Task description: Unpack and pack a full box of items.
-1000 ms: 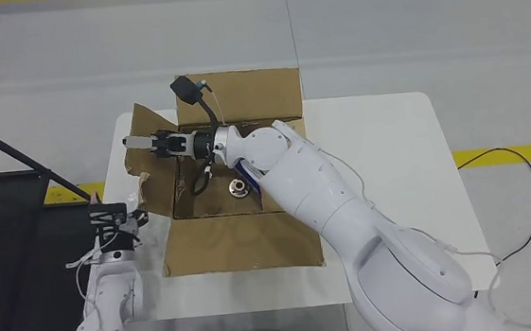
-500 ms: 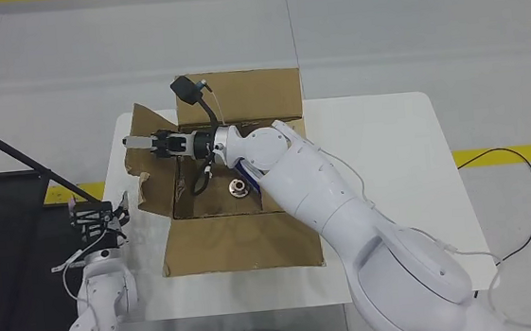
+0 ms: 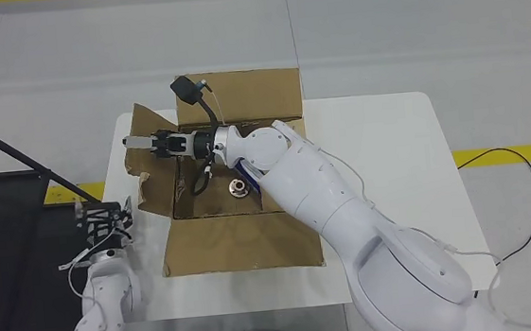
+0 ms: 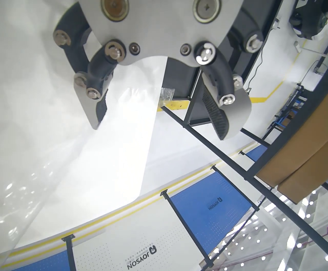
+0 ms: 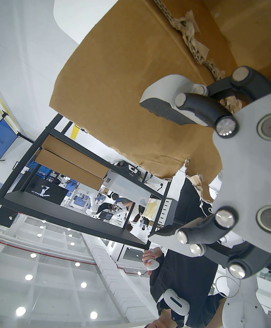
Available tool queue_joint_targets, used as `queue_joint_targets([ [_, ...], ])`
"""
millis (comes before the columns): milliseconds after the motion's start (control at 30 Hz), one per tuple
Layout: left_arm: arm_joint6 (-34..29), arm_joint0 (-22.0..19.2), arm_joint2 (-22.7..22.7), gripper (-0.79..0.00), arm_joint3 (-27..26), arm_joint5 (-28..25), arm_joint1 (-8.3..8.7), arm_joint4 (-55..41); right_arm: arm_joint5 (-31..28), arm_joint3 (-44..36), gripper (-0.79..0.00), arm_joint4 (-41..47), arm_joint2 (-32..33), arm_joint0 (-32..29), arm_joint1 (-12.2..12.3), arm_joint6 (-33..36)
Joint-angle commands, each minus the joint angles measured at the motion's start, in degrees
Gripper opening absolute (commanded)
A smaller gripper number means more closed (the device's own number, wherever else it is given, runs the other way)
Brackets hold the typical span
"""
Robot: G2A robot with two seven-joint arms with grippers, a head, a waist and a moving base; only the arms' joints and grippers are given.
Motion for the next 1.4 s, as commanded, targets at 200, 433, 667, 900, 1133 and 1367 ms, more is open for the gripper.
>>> queue_joint_targets([
  [200, -0.27, -1.58, -0.07, 0.000, 2.86, 5.31, -0.65, 1.30, 0.00, 0.00, 0.000, 0.00, 0.00, 0.00, 0.00, 0.00],
  [433, -2.02, -2.87, -0.06, 0.000, 4.74, 8.78, -1.17, 3.14, 0.00, 0.00, 0.000, 0.00, 0.00, 0.00, 0.00, 0.00],
  [667, -3.77, -1.69, 0.33, 0.000, 3.61, 5.74, -1.40, 4.46, 0.00, 0.00, 0.000, 0.00, 0.00, 0.00, 0.00, 0.00],
  [900, -6.41, 0.04, -0.72, 0.000, 0.00, 4.70, -1.56, 4.98, 0.00, 0.00, 0.000, 0.00, 0.00, 0.00, 0.00, 0.00],
  [1133, -11.24, 5.27, -3.98, 0.000, -8.03, -1.56, -1.29, 3.46, 0.00, 0.00, 0.000, 0.00, 0.00, 0.00, 0.00, 0.00],
  [1367, -13.71, 9.99, -6.70, 0.000, -12.78, -7.05, -0.99, 4.27, 0.00, 0.00, 0.000, 0.00, 0.00, 0.00, 0.00, 0.00],
])
